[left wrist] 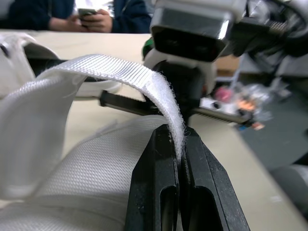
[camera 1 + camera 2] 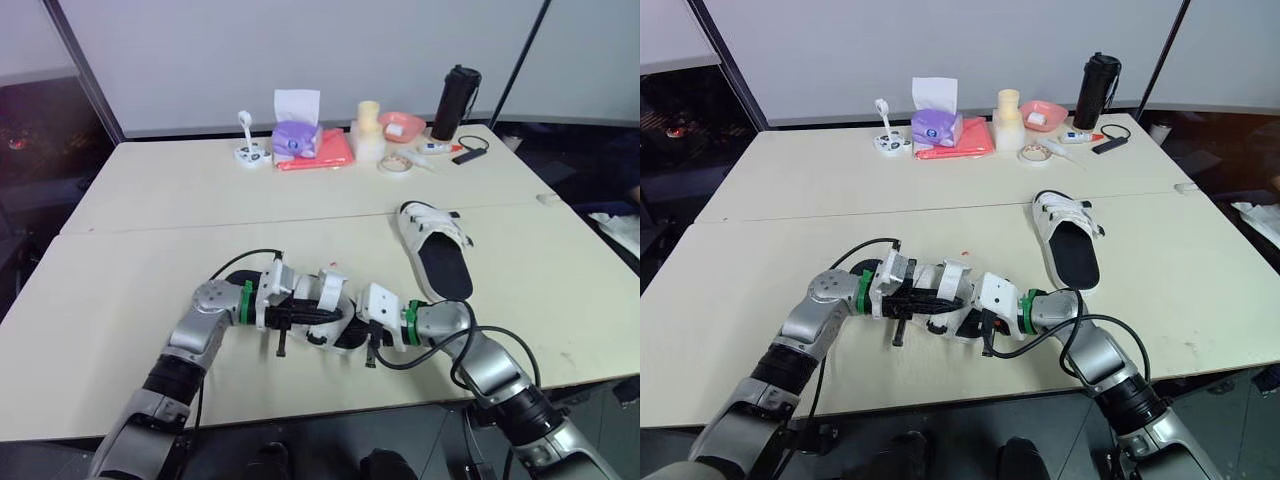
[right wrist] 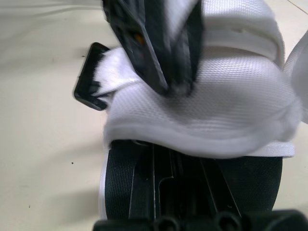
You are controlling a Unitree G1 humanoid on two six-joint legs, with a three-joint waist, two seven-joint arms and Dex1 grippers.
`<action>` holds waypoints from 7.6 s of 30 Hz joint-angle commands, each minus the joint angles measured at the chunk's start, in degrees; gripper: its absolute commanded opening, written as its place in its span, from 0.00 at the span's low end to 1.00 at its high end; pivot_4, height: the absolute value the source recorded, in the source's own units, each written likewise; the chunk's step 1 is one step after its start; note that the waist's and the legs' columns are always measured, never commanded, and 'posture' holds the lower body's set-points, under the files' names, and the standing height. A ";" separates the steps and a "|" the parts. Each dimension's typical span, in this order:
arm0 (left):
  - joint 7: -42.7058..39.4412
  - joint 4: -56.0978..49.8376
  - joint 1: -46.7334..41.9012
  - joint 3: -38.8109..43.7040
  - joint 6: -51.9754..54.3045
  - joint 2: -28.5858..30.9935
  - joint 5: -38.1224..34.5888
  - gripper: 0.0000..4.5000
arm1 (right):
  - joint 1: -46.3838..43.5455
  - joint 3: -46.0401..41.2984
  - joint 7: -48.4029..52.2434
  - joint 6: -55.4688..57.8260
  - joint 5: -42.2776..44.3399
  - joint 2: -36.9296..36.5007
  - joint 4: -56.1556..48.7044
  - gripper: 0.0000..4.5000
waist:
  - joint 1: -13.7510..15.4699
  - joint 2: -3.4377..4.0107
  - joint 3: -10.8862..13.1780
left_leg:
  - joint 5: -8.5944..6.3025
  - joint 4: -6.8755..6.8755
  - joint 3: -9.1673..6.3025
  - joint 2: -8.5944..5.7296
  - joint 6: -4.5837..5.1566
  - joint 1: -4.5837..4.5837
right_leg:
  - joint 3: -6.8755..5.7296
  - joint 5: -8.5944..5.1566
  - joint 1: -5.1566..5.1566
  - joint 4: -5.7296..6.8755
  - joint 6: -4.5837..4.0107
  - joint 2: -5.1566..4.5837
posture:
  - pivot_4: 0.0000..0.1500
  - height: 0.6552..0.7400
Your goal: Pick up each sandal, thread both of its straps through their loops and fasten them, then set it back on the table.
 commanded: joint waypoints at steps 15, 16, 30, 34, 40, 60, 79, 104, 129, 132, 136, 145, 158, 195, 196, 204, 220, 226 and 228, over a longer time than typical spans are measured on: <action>-2.04 -5.48 2.57 -0.13 5.43 4.09 -0.60 0.02 | 0.85 2.58 1.03 0.55 -2.31 -0.49 4.36 0.00 | 0.02 0.01 0.00 | 0.00 -0.04 0.01 0.04 0.00 0.00 | 0.01 -0.02 -0.04 0.00 -0.05 0.01 | 1.00 1.00; -1.34 -4.83 2.27 0.05 4.42 3.30 -0.28 0.02 | 0.85 2.59 1.03 0.54 -2.32 -0.46 4.38 0.00 | 0.02 0.01 0.00 | 0.00 -0.04 0.01 0.04 0.00 0.00 | 0.01 -0.05 -0.03 -0.01 -0.10 0.00 | 1.00 1.00; -4.77 -1.79 2.00 -2.40 -3.93 3.09 4.08 0.02 | 1.01 2.74 0.80 0.37 -2.71 -0.52 4.63 0.00 | -0.01 0.01 0.00 | 0.00 -0.03 0.03 0.04 0.00 0.00 | 0.01 -0.01 -0.03 -0.01 -0.05 0.01 | 1.00 1.00; -4.54 0.31 1.92 -2.64 -7.21 3.40 6.17 0.02 | 1.08 2.80 0.70 0.41 -2.75 -0.49 4.59 0.00 | 0.01 0.01 0.00 | 0.00 -0.03 0.02 0.04 0.00 0.00 | 0.00 -0.02 -0.03 -0.01 -0.05 0.01 | 1.00 1.00; -3.00 2.46 1.40 -2.06 -7.93 3.47 6.99 0.02 | 0.70 2.83 0.71 0.14 -2.84 -0.49 4.96 0.00 | 0.02 0.02 -0.02 | 0.00 -0.02 0.02 0.04 0.00 0.01 | 0.00 -0.02 -0.03 -0.01 -0.06 0.01 | 1.00 1.00; 1.39 -16.74 7.13 8.50 18.20 12.89 -9.33 0.99 | -0.01 3.24 1.07 -0.88 -3.26 -0.38 6.14 0.00 | -0.13 0.04 -0.02 | 0.00 -0.04 0.02 0.29 0.00 0.03 | 0.01 -0.08 -0.07 -0.01 -0.19 0.03 | 1.00 1.00; 6.94 -16.98 15.31 2.38 10.33 9.71 -0.81 0.99 | 0.20 3.08 1.00 -1.05 -3.26 -0.62 6.17 0.00 | 0.11 0.06 -0.02 | -0.02 -0.12 0.16 0.52 -0.03 0.01 | 0.05 -0.03 -0.13 -0.22 -0.44 0.17 | 1.00 1.00; 8.14 -13.03 12.26 -0.24 12.26 4.16 0.16 0.86 | 1.12 3.23 0.27 -0.56 -3.29 -0.56 5.14 0.00 | 0.28 0.07 -0.08 | -0.02 -0.04 0.15 0.50 -0.04 0.02 | 0.00 -0.02 -0.11 -0.29 -0.45 0.14 | 1.00 1.00; -2.22 -25.89 15.44 -0.73 31.21 19.58 -10.54 0.01 | -0.49 3.84 0.47 -1.64 -3.67 -0.15 7.28 0.00 | -0.17 0.08 -0.04 | -0.02 -0.50 0.19 0.60 -0.03 -0.02 | 0.07 -0.04 -0.25 -0.31 -0.52 0.23 | 1.00 1.00; -2.22 -26.79 14.97 0.13 32.45 20.15 -12.32 0.01 | -0.62 3.88 0.49 -1.77 -3.66 -0.10 7.47 0.00 | -0.23 0.08 -0.04 | -0.01 -0.62 0.21 0.65 -0.03 -0.01 | 0.07 -0.04 -0.31 -0.31 -0.51 0.28 | 1.00 1.00; -2.58 -27.96 13.77 1.65 34.41 21.00 -15.00 0.01 | -0.70 3.91 0.52 -1.86 -3.72 -0.12 7.62 0.00 | -0.24 0.08 -0.04 | -0.01 -0.64 0.22 0.70 -0.03 -0.01 | 0.07 -0.04 -0.34 -0.30 -0.52 0.34 | 1.00 1.00; -1.57 -21.80 2.20 5.54 37.42 18.25 -19.08 0.01 | -0.80 4.01 0.48 -1.94 -3.91 0.00 7.84 0.00 | -0.33 0.06 -0.01 | 0.00 -0.65 0.26 0.71 -0.04 -0.01 | 0.07 -0.03 -0.35 -0.28 -0.50 0.40 | 1.00 1.00; 5.14 -0.84 -8.98 4.26 22.83 1.50 -8.47 0.01 | -0.36 4.03 -0.08 -1.63 -4.04 0.00 7.42 0.00 | 0.00 0.02 0.00 | 0.07 -0.54 0.37 0.65 -0.12 0.00 | 0.03 0.11 -0.25 -0.26 -0.36 0.55 | 1.00 1.00; 16.87 5.15 -9.71 2.82 20.67 -4.98 1.44 0.99 | -0.13 3.50 -0.27 -1.93 -4.95 -0.39 7.58 0.00 | 0.27 0.03 -0.10 | 0.07 0.05 0.19 0.66 -0.13 0.06 | -0.02 0.20 0.15 -0.22 -0.46 0.67 | 1.00 1.00; 18.13 6.30 -10.54 3.42 19.55 -5.58 1.90 0.99 | -0.13 3.49 -0.26 -1.94 -4.95 -0.38 7.59 0.00 | 0.31 0.03 -0.11 | 0.07 0.06 0.19 0.66 -0.13 0.06 | -0.03 0.20 0.15 -0.22 -0.46 0.67 | 1.00 1.00; 22.45 17.21 -22.20 9.41 13.56 -5.09 2.65 0.99 | -0.17 3.45 -0.28 -2.03 -5.01 -0.19 7.74 0.00 | 0.09 0.00 -0.09 | 0.06 0.06 0.17 0.65 -0.14 0.02 | -0.05 0.24 0.10 -0.22 -0.34 0.71 | 1.00 1.00; 0.30 21.16 -15.29 8.26 -7.44 12.53 9.04 0.80 | -0.75 3.06 -0.30 -1.51 -4.99 -0.42 5.39 0.00 | 0.12 0.01 -0.05 | 0.04 -0.06 0.23 0.71 -0.15 -0.01 | 0.00 0.25 -0.04 -0.22 -0.35 0.78 | 1.00 1.00; 0.73 23.06 -12.48 7.14 -19.56 12.62 12.53 0.12 | -1.05 3.26 -0.24 -1.79 -5.34 -0.54 5.36 0.00 | 0.03 0.02 -0.05 | 0.04 -0.08 0.22 0.72 -0.15 -0.02 | 0.02 0.25 -0.07 -0.22 -0.34 0.78 | 1.00 1.00; 0.03 22.41 -11.13 6.62 -22.13 12.22 12.91 0.01 | -1.08 3.10 -0.14 -1.74 -5.31 -0.81 5.08 0.00 | 0.03 0.02 -0.05 | 0.04 -0.08 0.22 0.72 -0.15 -0.02 | 0.02 0.25 -0.08 -0.22 -0.34 0.78 | 1.00 1.00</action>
